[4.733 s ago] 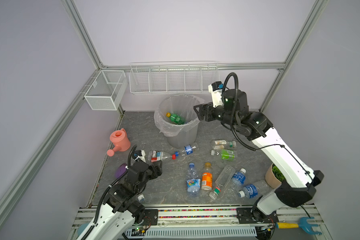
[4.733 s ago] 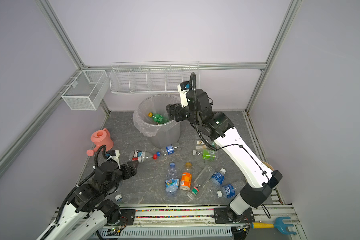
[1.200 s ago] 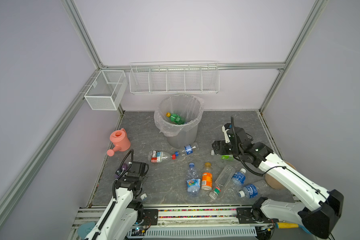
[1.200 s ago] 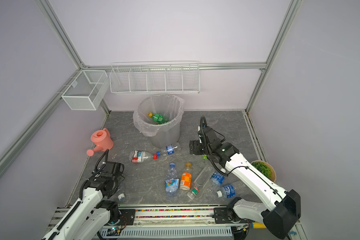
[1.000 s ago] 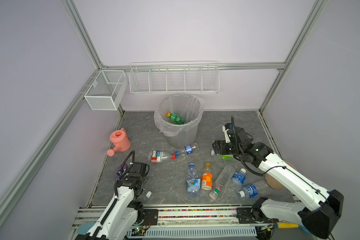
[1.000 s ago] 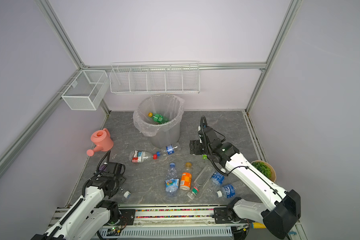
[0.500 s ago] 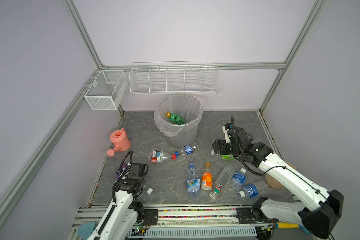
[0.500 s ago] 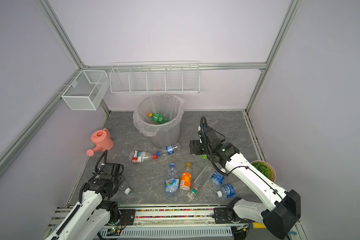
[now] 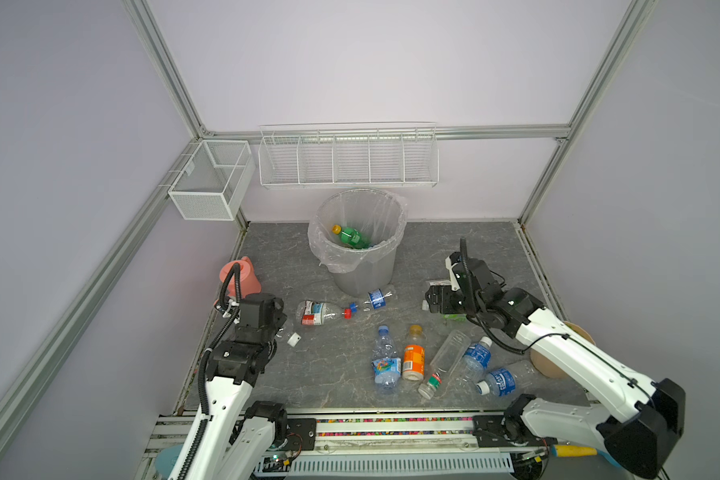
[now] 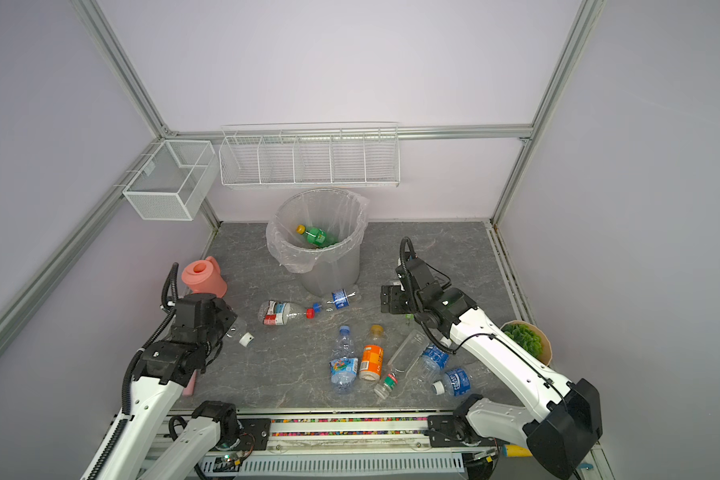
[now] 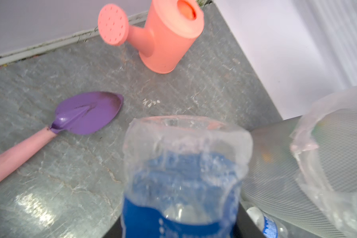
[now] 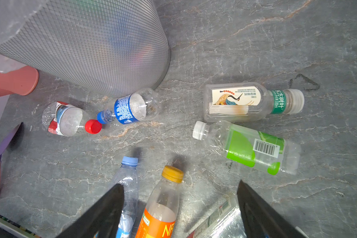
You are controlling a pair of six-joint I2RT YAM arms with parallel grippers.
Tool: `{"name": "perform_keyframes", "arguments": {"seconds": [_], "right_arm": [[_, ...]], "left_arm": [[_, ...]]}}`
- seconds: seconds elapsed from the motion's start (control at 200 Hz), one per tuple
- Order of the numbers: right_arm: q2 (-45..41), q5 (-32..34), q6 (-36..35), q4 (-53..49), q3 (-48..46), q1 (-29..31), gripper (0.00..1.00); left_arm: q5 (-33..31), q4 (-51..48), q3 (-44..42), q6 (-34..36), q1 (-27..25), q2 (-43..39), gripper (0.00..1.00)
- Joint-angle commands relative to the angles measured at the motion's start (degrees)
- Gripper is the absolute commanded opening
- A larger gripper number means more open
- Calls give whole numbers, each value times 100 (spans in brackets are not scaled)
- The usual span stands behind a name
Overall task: Throw the plastic bottles in the bin
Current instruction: 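Close the left gripper on the crushed bottle and lift it up, then carry the crushed bottle with the left gripper up over the bin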
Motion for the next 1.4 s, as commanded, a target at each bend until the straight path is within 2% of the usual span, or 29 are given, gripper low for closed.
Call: {"name": "perform_keyframes", "arguments": {"seconds": [0.0, 0.195, 0.385, 0.69, 0.94, 1.085, 1.395], "right_arm": [[-203, -24, 128, -55, -146, -41, 88], [-318, -14, 186, -109, -263, -42, 89], [-431, 36, 212, -146, -353, -46, 88], [-430, 20, 290, -153, -483, -42, 88], [-464, 5, 306, -161, -494, -42, 89], [-472, -47, 374, -143, -541, -47, 88], [-543, -102, 422, -130, -671, -43, 88]], "left_arm": [[-217, 225, 456, 279, 34, 82, 0], [-327, 995, 1177, 717, 35, 83, 0], [-286, 1393, 2147, 1264, 26, 457, 0], [-90, 2367, 3023, 2234, 18, 677, 0], [222, 3156, 3540, 2680, -44, 979, 0], [650, 3337, 3809, 2867, -70, 1319, 0], [937, 3536, 4062, 3516, -596, 1924, 0]]}}
